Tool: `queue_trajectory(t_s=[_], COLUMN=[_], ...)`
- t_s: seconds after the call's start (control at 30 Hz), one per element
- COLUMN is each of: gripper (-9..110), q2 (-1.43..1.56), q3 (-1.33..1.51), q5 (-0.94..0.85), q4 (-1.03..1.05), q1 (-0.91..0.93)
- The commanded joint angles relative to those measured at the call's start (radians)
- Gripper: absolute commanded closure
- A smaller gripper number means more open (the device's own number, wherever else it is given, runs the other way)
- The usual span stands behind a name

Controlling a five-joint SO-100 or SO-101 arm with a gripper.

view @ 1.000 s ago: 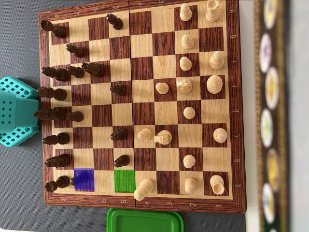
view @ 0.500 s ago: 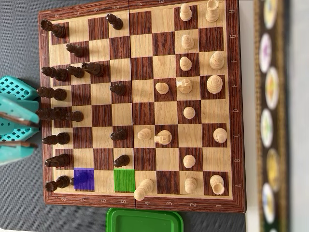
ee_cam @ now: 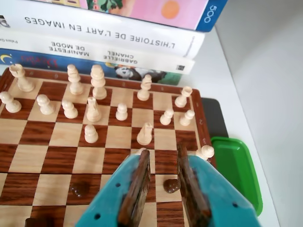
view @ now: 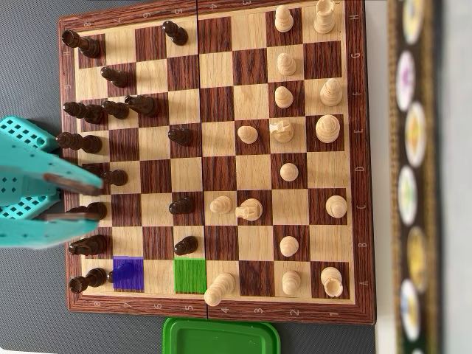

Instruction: Play chess

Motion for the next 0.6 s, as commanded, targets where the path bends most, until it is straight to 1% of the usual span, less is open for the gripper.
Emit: queue_trajectory(t_s=[0.0, 0.23, 0.43, 0.57], gripper=[91, 91, 91, 91], q2=[-0.103, -0.290, -0.508, -0.646], q3=[-0.063, -0.149, -0.330, -0.431], q5=[-0.005, -0.034, -0.034, -0.032], q4=[0.003, 0.011, 0.144, 0.156], q1=[0.034, 0.114, 0.175, 0.187])
